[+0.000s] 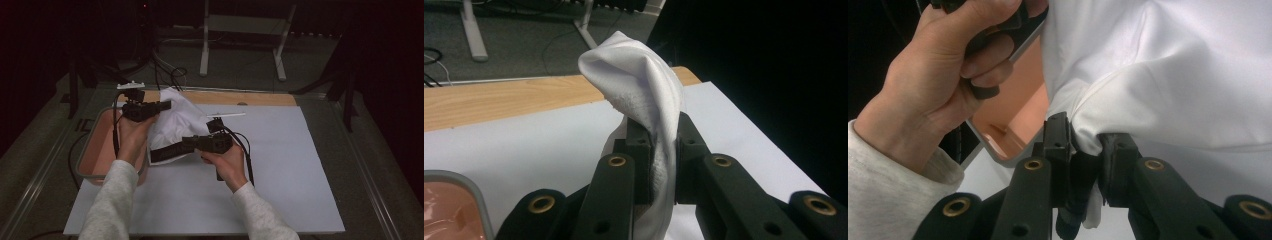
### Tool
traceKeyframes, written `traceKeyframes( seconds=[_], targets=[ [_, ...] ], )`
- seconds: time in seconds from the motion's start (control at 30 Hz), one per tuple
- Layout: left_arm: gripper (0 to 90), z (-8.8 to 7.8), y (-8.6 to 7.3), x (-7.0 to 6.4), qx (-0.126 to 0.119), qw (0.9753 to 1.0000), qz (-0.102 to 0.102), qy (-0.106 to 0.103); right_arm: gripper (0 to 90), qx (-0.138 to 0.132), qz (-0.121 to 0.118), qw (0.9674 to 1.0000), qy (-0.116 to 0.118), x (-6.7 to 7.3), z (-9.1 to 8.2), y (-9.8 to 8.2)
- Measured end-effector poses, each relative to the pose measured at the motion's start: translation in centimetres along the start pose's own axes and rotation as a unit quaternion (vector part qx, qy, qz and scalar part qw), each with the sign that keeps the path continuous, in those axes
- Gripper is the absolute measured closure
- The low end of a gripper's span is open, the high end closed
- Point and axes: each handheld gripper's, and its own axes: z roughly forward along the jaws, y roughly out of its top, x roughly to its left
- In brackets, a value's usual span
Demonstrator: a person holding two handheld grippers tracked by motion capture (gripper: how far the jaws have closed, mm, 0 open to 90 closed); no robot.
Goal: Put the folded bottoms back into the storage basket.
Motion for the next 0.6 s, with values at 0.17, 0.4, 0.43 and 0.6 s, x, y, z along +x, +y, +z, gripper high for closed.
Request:
traceKeyframes(
  seconds=[0.17, 0.4, 0.43, 0.6],
  targets=[
    [82.1, -0.5, 0.3, 0.1, -0.003, 1.0000, 0.001, 0.003, 77.0, 0.000, 0.001, 1.0000, 0.006, 0.4, 0.5, 0.4],
    [82.2, -1.4, 0.6, 0.5, -0.008, 0.9999, 0.002, 0.009, 77.0, -0.002, -0.001, 0.9999, 0.011, 1.1, 0.9, 0.8],
    [82.2, -1.5, 0.6, 0.5, -0.010, 0.9999, 0.002, 0.010, 77.0, -0.003, 0.000, 0.9999, 0.010, 1.2, 1.0, 0.9],
    [82.2, -2.2, 0.8, 0.8, -0.013, 0.9998, 0.002, 0.015, 77.0, -0.003, -0.003, 0.9999, 0.013, 1.6, 1.5, 1.2]
  ],
)
